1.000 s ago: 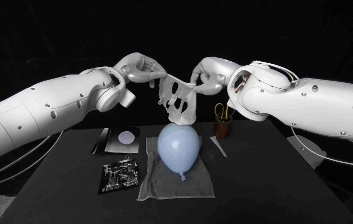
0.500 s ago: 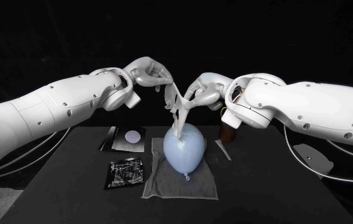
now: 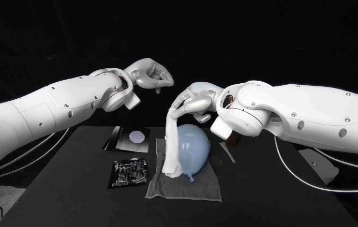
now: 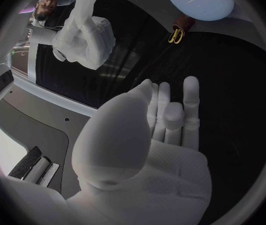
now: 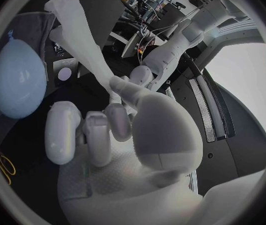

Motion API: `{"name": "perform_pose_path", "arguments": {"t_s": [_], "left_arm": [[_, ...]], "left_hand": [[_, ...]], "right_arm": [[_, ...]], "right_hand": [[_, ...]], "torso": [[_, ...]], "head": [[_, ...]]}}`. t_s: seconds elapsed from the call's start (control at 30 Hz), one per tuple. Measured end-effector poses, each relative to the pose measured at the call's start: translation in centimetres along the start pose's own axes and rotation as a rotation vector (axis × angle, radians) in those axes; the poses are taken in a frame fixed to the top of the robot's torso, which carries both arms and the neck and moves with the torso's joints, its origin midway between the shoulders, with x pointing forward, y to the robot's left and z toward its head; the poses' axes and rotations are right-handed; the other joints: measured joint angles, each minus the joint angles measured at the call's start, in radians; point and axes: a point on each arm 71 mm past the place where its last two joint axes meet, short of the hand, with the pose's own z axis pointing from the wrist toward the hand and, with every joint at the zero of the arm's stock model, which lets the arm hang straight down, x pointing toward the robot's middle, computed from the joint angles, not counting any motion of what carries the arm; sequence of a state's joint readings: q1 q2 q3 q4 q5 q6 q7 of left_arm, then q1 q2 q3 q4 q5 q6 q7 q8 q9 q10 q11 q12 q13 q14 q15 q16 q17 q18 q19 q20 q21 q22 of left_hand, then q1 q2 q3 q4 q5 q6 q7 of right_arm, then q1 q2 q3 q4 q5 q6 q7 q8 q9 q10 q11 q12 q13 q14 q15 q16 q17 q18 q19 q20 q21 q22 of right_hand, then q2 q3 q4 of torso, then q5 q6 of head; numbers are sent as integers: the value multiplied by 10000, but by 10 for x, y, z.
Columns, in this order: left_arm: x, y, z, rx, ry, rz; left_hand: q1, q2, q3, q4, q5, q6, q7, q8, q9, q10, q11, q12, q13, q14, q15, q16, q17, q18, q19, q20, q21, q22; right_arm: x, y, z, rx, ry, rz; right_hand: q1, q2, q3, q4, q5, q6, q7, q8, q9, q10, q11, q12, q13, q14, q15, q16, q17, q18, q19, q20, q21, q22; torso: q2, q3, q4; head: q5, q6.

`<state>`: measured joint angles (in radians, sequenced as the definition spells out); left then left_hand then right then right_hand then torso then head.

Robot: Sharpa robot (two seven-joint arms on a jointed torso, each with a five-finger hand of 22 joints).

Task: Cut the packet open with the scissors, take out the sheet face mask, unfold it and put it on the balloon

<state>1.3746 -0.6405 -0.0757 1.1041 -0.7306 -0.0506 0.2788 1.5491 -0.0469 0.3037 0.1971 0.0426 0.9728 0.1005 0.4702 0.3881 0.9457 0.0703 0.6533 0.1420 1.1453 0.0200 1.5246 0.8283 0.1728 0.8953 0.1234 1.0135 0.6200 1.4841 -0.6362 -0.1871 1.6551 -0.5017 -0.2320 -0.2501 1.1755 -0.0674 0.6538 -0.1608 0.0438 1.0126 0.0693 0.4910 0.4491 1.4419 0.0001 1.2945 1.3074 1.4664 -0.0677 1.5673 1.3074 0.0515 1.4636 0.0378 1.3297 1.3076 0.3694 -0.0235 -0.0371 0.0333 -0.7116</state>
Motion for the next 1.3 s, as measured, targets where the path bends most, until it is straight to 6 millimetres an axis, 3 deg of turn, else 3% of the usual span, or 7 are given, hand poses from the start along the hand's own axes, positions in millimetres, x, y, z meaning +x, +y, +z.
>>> {"name": "perform_pose_path", "arguments": {"t_s": [0.4,0.47,0.57,0.67,0.83,1.03,1.3], "left_arm": [[2,11,-10,-181,216,108],[4,14,-11,-231,283,49],[10,23,-16,-425,429,-204],[15,33,-20,-657,519,-565],[20,49,-28,-988,489,-1244],[21,60,-39,-1238,366,-2038],[23,64,-47,-1338,312,-2696]], "left_hand": [[0,0,18,19,-8,-17,14,0,-2,-2,-1,-67,-1,-104,10,-2,-254,-11,0,0,0,9],[0,0,65,66,-14,-82,76,-16,-3,-68,63,-180,-20,-555,43,-145,-955,-15,-37,20,0,14],[43,-9,197,198,39,-592,415,-523,-200,-465,309,-658,-216,-2338,268,-986,-3289,-24,-526,121,-363,-124],[154,-243,292,293,40,-924,639,-1015,-429,-704,515,-1217,-472,-3324,498,-2013,-3993,-26,-1026,340,-979,-459],[218,-403,404,228,40,-1070,676,-1381,-573,-553,662,-1740,-707,-3153,550,-2314,-4209,-29,-946,486,-1162,-622],[59,-562,499,279,40,-957,566,-1609,-627,-120,552,-2401,-776,-1940,445,-1946,-4202,-34,-391,383,-1117,-649],[-87,-708,469,363,39,-885,568,-1689,-627,56,548,-2673,-776,-1747,391,-1936,-4223,-39,-245,320,-1118,-702]], "right_arm": [[14,0,10,-27,434,1027],[14,0,11,-8,423,1111],[13,-2,12,36,402,1258],[11,-3,13,70,367,1359],[4,-7,14,156,246,1408],[-7,-14,10,211,591,902],[-17,-11,-3,65,1798,-1649]], "right_hand": [[43,43,-13,12,0,-19,-14,-21,16,0,0,-39,7,-1,1,-1,7,-1,-17,16,-3,0],[54,54,-13,12,0,-20,-14,-13,16,0,0,-39,7,-1,1,-3,7,0,-17,17,-4,1],[54,54,-13,12,0,-23,-13,27,16,0,0,-39,8,-2,1,-7,7,-1,-17,17,-45,3],[54,53,-13,12,-1,-25,-13,41,16,0,0,-39,8,-2,2,-8,7,0,-17,17,-45,5],[53,53,5,30,-1,-41,-27,41,26,0,0,-39,6,-16,16,-11,5,-1,-18,18,-45,5],[109,108,14,38,-15,-79,-1,40,34,0,0,-39,1,-17,17,-7,-2,-1,-19,18,-45,4],[173,92,15,38,-19,-104,-3,38,41,0,0,-39,1,-17,17,0,0,-1,-13,13,-34,-1]], "torso": [[-8,0,4],[1,2,2],[11,11,0],[19,12,-7],[24,12,-10],[33,18,-8],[25,26,-20]], "head": [[10,-102],[17,-95],[35,-82],[39,-86],[28,-105],[32,-129],[60,-152]]}}
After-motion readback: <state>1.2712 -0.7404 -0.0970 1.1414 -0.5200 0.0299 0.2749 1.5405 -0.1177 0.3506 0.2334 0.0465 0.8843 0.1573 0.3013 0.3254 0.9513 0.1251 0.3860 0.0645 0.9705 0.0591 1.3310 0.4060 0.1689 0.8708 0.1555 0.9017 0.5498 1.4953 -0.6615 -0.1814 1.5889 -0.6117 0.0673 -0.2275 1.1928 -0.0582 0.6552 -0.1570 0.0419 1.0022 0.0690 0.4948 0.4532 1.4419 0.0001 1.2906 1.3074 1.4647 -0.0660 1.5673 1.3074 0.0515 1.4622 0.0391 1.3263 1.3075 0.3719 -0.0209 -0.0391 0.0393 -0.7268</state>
